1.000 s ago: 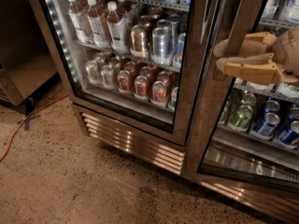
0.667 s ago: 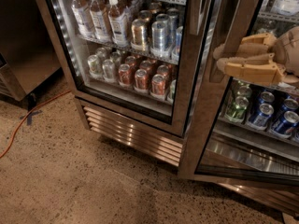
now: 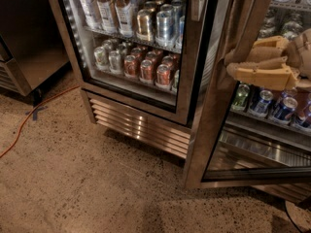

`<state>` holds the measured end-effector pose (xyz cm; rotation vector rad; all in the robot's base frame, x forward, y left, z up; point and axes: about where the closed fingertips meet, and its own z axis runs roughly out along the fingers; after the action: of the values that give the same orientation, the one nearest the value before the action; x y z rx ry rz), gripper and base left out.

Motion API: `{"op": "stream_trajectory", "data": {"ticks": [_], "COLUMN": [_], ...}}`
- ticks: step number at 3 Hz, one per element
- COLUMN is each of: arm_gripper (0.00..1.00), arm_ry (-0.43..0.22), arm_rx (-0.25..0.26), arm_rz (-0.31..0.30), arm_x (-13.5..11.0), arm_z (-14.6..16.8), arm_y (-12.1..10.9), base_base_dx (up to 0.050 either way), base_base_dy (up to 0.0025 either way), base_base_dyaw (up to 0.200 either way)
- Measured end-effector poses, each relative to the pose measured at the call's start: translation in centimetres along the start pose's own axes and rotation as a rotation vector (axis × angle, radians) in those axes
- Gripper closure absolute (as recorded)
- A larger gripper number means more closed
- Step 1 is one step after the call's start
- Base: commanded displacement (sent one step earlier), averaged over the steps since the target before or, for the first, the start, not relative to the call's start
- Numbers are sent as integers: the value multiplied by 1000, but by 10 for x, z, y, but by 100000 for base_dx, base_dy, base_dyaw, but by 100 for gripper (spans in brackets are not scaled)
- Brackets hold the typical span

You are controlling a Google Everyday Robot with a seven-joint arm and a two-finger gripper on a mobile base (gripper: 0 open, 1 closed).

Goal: Open right fridge door

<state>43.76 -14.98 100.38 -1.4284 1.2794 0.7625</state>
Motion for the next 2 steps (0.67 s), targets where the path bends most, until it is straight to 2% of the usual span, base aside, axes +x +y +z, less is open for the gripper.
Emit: {"op": "stream_trajectory", "data": {"ticks": [2], "arm_gripper": [100], "arm_ry": [0], "arm_rx": [0], "arm_rz": [0], "arm_x": [0], "arm_z": [0], "arm_y": [0], "base_base_dx": [-5005], "base_base_dy": [10], "base_base_dyaw": [-75]}}
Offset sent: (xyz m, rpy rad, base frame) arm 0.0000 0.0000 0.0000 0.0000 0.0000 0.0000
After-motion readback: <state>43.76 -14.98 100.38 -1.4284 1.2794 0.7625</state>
